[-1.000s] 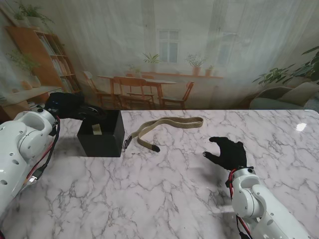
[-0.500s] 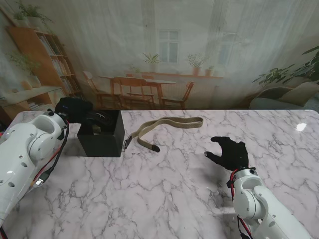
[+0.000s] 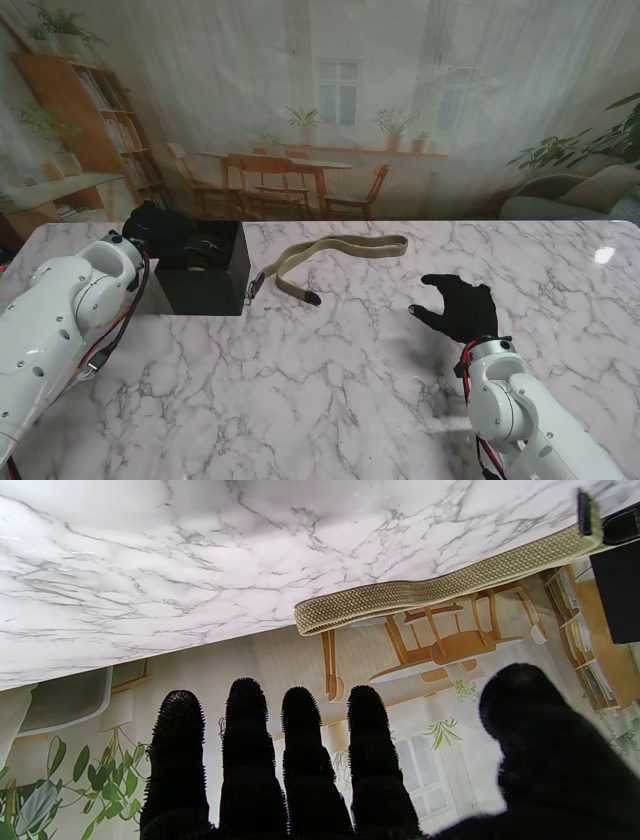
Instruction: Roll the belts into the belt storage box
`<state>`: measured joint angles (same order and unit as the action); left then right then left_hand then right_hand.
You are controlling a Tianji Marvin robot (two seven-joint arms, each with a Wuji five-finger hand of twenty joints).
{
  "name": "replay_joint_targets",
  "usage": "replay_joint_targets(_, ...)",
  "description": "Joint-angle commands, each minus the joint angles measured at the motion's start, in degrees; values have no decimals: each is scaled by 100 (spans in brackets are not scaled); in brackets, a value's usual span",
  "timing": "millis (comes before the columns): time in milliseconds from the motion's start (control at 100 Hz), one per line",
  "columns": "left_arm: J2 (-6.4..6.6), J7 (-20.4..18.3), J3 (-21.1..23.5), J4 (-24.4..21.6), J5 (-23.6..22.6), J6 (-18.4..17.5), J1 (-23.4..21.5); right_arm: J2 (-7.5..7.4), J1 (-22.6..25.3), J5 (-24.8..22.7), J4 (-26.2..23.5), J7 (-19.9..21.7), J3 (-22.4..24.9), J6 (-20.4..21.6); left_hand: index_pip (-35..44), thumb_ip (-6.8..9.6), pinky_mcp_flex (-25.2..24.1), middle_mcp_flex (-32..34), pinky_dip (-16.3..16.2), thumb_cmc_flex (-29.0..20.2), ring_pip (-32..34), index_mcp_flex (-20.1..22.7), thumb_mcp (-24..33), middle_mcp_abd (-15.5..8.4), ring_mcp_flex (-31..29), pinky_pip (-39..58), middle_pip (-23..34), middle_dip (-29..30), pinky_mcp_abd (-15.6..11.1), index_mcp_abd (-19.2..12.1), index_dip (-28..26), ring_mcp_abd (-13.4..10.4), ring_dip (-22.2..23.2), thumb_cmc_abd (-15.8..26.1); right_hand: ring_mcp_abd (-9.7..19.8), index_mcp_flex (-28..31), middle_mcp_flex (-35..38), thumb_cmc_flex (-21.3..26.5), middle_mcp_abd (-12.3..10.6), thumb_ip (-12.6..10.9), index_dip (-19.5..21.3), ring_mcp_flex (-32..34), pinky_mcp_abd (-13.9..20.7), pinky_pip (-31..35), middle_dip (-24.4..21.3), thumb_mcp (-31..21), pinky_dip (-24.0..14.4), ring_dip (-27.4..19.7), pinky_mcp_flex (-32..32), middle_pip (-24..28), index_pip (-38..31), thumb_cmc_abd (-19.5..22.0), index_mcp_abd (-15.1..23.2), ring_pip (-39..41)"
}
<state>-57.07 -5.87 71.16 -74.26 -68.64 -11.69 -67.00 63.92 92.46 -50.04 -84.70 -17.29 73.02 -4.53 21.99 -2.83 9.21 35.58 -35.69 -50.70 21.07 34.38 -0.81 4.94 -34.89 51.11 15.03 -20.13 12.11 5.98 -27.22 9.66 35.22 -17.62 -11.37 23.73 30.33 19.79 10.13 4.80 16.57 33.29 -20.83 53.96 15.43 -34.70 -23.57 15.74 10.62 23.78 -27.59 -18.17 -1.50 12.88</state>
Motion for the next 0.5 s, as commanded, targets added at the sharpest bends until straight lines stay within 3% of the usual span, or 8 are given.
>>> replay_joint_targets(0, -17, -129, -52, 65, 38, 60, 41, 3, 43, -20, -38, -3, 8, 1, -232, 219, -391, -575, 283, 192, -467, -256, 39, -57, 460, -594, -332, 296, 240, -314, 149, 96, -358, 370, 90, 6, -173, 133, -3, -152, 96, -182, 6, -88, 59, 76, -66, -19, -85, 105, 108, 231, 156, -82)
replay_joint_targets(110, -11, -292, -95, 95, 100, 112, 58, 5, 51, -20, -54, -9, 11, -7, -985, 182, -779, -1567, 736, 786, -946, -859, 9, 123, 1159, -1541, -769, 757, 209, -305, 483, 74, -854, 221, 87, 1, -176, 133, -3, -152, 102, -188, 8, -91, 64, 76, -69, -19, -86, 113, 109, 234, 149, -82)
replay_joint_targets(190, -20, -228, -73, 106, 158, 81, 39, 5, 57, -22, -62, -10, 14, -12, -1393, 173, -934, -1937, 956, 1136, -1109, -1129, 8, 121, 1434, -2073, -903, 954, 199, -436, 710, 66, -1061, 96, 83, -4, -177, 136, 0, -153, 105, -189, 10, -92, 66, 75, -71, -19, -86, 117, 112, 238, 149, -82)
replay_joint_targets(370, -47, -194, 219, -182, 276, -122, -136, 8, 70, -13, -93, 6, 14, -55, -1956, 97, -1012, -2441, 1121, 1530, -1300, -1709, -51, 218, 1713, -2842, -1157, 1249, 371, -684, 1107, 144, -1325, 58, -55, 2, -181, 131, -12, -153, 112, -214, 0, -104, 66, 80, -70, -35, -93, 114, 115, 239, 154, -108)
replay_joint_targets(490, -65, -142, 477, -476, 278, -254, -314, 6, 80, -24, -107, 8, 26, -52, -2013, 115, -922, -2467, 1110, 1639, -1308, -1761, -30, 355, 1727, -3062, -1187, 1312, 506, -654, 1176, 214, -1373, 261, -8, 11, -181, 129, -10, -153, 116, -203, 1, -111, 67, 81, -68, -45, -99, 111, 115, 237, 157, -119)
